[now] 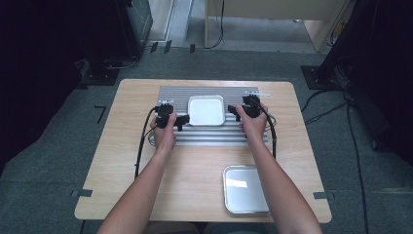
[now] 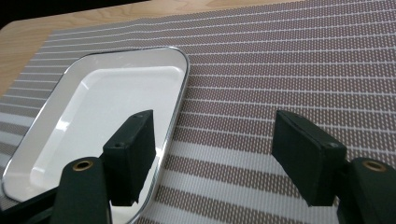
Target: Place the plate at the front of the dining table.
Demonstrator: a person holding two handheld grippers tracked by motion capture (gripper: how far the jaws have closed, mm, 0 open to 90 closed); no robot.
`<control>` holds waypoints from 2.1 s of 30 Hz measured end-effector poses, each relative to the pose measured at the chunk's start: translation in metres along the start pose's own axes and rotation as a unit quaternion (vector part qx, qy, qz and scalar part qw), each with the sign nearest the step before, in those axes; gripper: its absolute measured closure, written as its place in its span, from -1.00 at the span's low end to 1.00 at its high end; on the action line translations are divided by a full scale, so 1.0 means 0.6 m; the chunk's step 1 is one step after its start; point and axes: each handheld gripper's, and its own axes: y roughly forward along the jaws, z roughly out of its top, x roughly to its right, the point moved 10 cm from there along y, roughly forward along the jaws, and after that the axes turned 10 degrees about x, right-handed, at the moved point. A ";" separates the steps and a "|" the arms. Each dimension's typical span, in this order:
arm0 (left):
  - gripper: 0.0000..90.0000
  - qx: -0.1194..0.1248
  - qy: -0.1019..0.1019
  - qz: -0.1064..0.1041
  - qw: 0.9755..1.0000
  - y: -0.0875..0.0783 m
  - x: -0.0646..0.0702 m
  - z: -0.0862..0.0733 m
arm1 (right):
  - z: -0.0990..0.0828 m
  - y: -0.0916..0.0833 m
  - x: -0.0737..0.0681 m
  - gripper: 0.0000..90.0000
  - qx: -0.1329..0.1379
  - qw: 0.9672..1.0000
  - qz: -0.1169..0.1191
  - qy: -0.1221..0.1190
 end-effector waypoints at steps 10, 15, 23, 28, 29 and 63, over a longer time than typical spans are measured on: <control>-0.62 0.022 0.011 -0.022 0.999 -0.038 -0.001 -0.007 | -0.013 -0.045 0.020 -0.37 0.010 1.000 0.007 -0.001; -0.68 0.026 0.024 -0.031 0.999 -0.052 0.002 -0.017 | -0.018 -0.064 0.023 -0.43 0.009 1.000 0.009 -0.018; -0.75 0.030 0.031 -0.037 0.998 -0.075 -0.003 -0.034 | -0.034 -0.102 0.037 -0.51 0.008 0.999 -0.004 -0.035; -0.76 0.033 0.031 -0.044 0.998 -0.089 -0.008 -0.042 | -0.039 -0.118 0.044 -0.50 0.013 0.999 -0.007 -0.035; -0.76 0.034 0.030 -0.046 0.998 -0.092 -0.010 -0.044 | -0.040 -0.122 0.046 -0.50 0.013 0.999 -0.008 -0.036; -0.76 0.040 0.056 -0.036 0.997 -0.193 -0.075 -0.122 | -0.123 -0.266 0.111 -0.51 0.033 0.998 -0.023 -0.051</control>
